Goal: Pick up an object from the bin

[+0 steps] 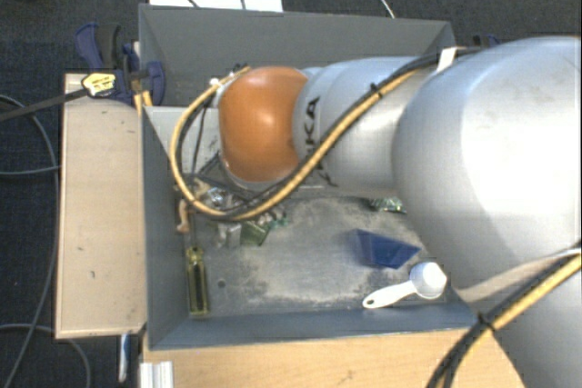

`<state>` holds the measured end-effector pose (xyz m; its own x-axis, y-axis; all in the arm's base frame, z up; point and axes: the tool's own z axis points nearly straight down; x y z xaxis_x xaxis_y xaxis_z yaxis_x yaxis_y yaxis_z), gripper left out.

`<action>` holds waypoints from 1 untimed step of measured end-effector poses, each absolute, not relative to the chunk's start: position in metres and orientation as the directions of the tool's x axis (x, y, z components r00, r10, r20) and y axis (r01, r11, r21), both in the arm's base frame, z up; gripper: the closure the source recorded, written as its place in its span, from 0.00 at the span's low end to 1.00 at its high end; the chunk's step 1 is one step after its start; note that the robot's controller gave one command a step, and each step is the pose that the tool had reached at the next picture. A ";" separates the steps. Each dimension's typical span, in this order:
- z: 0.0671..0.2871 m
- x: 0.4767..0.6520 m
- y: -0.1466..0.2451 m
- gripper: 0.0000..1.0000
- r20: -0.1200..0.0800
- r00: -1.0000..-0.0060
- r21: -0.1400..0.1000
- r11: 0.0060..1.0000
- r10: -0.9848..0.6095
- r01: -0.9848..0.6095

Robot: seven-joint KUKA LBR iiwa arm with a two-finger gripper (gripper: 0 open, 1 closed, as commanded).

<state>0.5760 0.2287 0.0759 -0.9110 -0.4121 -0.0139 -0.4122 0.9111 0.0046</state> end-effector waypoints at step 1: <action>0.076 0.579 0.228 1.00 -0.014 -0.855 0.003 0.855 -0.518 -0.518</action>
Offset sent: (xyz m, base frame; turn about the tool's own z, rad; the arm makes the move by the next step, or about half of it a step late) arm 0.0001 -0.0002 0.0277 0.0000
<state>0.5789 0.2284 0.0755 -0.8554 -0.5178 -0.0139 -0.5179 0.8555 0.0031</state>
